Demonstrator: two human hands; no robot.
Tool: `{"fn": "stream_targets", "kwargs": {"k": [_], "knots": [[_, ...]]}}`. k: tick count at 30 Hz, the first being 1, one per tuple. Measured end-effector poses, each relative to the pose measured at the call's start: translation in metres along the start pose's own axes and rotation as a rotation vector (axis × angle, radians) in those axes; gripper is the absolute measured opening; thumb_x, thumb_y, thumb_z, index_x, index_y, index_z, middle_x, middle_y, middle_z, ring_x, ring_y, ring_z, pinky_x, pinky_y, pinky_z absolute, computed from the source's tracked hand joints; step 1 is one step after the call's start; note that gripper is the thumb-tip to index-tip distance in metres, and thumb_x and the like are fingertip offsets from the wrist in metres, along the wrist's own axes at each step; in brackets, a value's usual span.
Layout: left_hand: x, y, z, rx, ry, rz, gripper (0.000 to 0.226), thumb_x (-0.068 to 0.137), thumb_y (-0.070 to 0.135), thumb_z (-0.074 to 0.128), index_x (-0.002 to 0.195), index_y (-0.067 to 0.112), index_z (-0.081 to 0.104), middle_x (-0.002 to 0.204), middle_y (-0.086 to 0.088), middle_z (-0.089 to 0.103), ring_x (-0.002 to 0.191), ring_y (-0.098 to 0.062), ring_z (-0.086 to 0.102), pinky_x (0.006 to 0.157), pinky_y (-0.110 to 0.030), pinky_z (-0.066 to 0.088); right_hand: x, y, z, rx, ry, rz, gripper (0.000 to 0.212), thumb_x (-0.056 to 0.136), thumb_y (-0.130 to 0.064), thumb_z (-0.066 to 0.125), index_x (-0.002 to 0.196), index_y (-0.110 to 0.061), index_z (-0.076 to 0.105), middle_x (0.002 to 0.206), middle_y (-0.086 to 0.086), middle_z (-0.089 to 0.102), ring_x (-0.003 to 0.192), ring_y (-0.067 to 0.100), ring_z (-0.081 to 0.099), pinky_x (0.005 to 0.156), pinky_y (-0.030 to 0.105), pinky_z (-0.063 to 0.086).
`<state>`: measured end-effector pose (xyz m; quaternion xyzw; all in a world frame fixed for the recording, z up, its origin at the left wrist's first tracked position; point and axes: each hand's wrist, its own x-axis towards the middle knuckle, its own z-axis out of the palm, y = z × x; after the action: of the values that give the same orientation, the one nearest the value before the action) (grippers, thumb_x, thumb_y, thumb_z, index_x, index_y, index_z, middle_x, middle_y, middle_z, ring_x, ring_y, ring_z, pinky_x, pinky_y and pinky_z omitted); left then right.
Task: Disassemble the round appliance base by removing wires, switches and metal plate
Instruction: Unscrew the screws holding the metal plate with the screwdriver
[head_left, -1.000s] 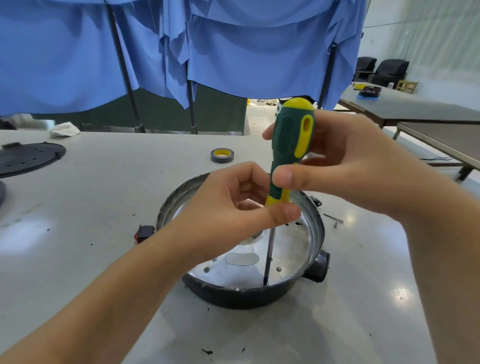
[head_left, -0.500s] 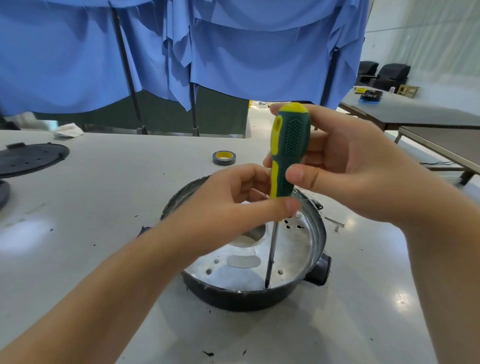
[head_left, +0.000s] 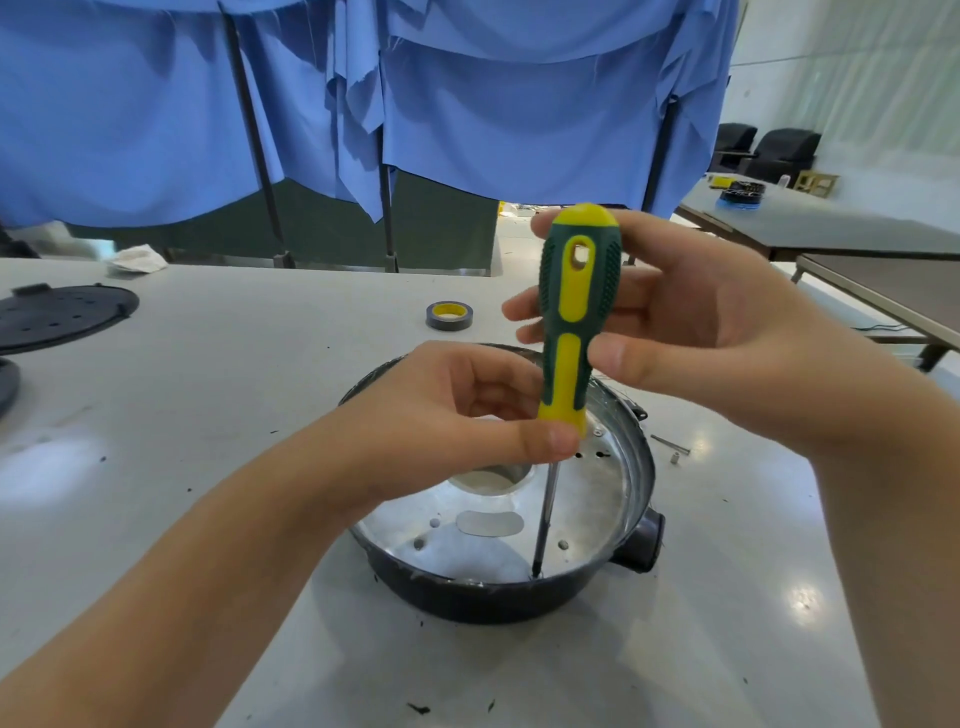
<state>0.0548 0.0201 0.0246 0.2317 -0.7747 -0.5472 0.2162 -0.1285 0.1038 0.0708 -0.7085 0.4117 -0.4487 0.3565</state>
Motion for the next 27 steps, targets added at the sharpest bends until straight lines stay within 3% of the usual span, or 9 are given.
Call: {"fn": "stream_targets", "kwargs": {"k": [5, 8, 10, 14, 18, 23, 27], "knots": [[-0.003, 0.007, 0.006, 0.076, 0.071, 0.014, 0.047, 0.054, 0.045, 0.087, 0.093, 0.023, 0.074, 0.086, 0.006, 0.076, 0.087, -0.012, 0.072, 0.088, -0.039, 0.055, 0.001, -0.008, 0.004, -0.155, 0.091, 0.0, 0.057, 0.071, -0.022, 0.08, 0.123, -0.023, 0.057, 0.107, -0.003, 0.068, 0.102, 0.012, 0.066, 0.08, 0.026, 0.056], [-0.003, 0.009, 0.01, 0.11, 0.124, -0.001, 0.055, 0.046, 0.052, 0.077, 0.092, 0.023, 0.073, 0.083, 0.01, 0.075, 0.084, -0.008, 0.071, 0.085, -0.04, 0.057, 0.004, -0.006, 0.011, -0.215, 0.168, -0.026, 0.053, 0.065, -0.031, 0.079, 0.113, -0.022, 0.06, 0.089, -0.013, 0.07, 0.085, 0.006, 0.069, 0.073, 0.022, 0.056], [-0.003, 0.009, 0.014, 0.11, 0.159, 0.0, 0.058, 0.046, 0.052, 0.077, 0.094, 0.02, 0.071, 0.082, 0.009, 0.074, 0.081, -0.008, 0.07, 0.083, -0.041, 0.059, 0.006, -0.005, 0.013, -0.214, 0.162, -0.035, 0.049, 0.067, -0.029, 0.077, 0.112, -0.021, 0.06, 0.082, -0.016, 0.069, 0.083, 0.005, 0.069, 0.072, 0.019, 0.055], [-0.002, 0.005, 0.022, 0.108, 0.2, -0.025, 0.052, 0.053, 0.049, 0.084, 0.092, 0.022, 0.065, 0.082, 0.008, 0.073, 0.079, -0.011, 0.071, 0.079, -0.041, 0.06, 0.004, -0.002, 0.008, -0.155, 0.137, -0.021, 0.048, 0.071, -0.015, 0.073, 0.117, -0.017, 0.058, 0.089, -0.009, 0.074, 0.093, 0.011, 0.071, 0.077, 0.023, 0.056], [0.001, 0.004, 0.02, 0.031, 0.092, -0.051, 0.043, 0.064, 0.037, 0.086, 0.101, 0.026, 0.066, 0.093, 0.009, 0.075, 0.087, -0.011, 0.072, 0.086, -0.041, 0.058, 0.001, -0.002, 0.003, -0.078, 0.1, -0.006, 0.051, 0.076, -0.004, 0.066, 0.124, -0.016, 0.054, 0.094, -0.002, 0.074, 0.096, 0.014, 0.071, 0.078, 0.024, 0.056], [-0.003, 0.006, 0.004, -0.052, -0.043, -0.03, 0.032, 0.073, 0.029, 0.075, 0.105, 0.025, 0.073, 0.103, 0.004, 0.076, 0.099, -0.015, 0.071, 0.097, -0.039, 0.051, 0.002, 0.001, 0.003, -0.056, 0.054, -0.003, 0.058, 0.08, 0.0, 0.059, 0.134, -0.016, 0.044, 0.106, 0.009, 0.072, 0.099, 0.022, 0.07, 0.082, 0.046, 0.058], [-0.002, 0.002, 0.005, -0.095, -0.008, 0.01, 0.037, 0.066, 0.028, 0.079, 0.102, 0.019, 0.074, 0.099, 0.0, 0.077, 0.095, -0.017, 0.073, 0.087, -0.027, 0.056, 0.0, 0.002, 0.0, 0.003, 0.024, 0.016, 0.058, 0.081, 0.001, 0.058, 0.135, -0.012, 0.043, 0.114, 0.009, 0.07, 0.103, 0.022, 0.069, 0.083, 0.029, 0.055]]}}
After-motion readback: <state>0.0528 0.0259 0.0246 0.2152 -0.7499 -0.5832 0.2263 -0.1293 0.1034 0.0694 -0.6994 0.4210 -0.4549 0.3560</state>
